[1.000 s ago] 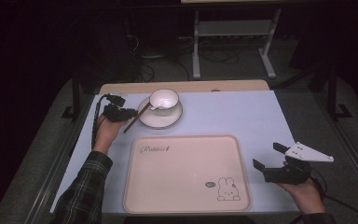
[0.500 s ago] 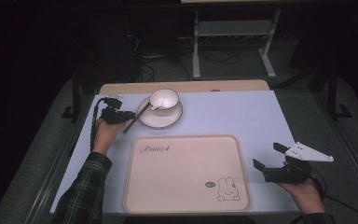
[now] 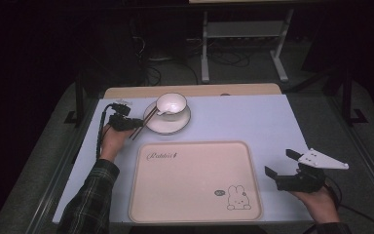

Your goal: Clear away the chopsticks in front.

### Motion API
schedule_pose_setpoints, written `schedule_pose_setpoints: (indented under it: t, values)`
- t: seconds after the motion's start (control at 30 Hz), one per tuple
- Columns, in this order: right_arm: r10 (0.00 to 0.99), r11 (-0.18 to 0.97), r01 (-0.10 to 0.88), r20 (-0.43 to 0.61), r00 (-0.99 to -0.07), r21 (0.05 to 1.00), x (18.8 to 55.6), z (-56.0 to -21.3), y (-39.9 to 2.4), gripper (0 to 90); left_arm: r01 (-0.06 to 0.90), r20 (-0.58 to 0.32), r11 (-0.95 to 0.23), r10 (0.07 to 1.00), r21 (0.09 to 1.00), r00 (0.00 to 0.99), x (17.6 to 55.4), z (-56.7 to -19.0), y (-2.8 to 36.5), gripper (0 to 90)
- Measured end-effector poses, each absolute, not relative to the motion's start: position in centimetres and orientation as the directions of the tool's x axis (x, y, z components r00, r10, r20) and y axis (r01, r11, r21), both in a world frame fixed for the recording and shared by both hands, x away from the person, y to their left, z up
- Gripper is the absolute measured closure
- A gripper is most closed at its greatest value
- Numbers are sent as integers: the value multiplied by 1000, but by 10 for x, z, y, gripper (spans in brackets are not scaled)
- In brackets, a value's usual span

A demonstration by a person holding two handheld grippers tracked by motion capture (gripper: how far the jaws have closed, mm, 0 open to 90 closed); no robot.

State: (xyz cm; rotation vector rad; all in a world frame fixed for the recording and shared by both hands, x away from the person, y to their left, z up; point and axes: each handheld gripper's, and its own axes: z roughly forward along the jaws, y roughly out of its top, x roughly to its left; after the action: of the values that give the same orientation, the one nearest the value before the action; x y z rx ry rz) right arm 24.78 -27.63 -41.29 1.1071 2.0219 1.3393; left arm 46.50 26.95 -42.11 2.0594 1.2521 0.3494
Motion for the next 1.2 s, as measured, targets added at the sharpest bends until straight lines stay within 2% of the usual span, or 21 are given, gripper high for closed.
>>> schedule_pose_setpoints:
  t: [0.23, 0.47, 1.2]
  values:
    - [825, 197, 365, 47, -563, 910, 248, -413, -277, 21, 680, -124, -301, 856, 669, 502, 466, -425, 268, 779]
    - [825, 197, 365, 47, -563, 910, 248, -413, -277, 21, 683, -134, -286, 860, 672, 492, 466, -425, 269, 844]
    - [828, 195, 365, 47, -559, 910, 247, -413, -278, 21, 683, -153, -231, 879, 693, 452, 436, -406, 298, 853]
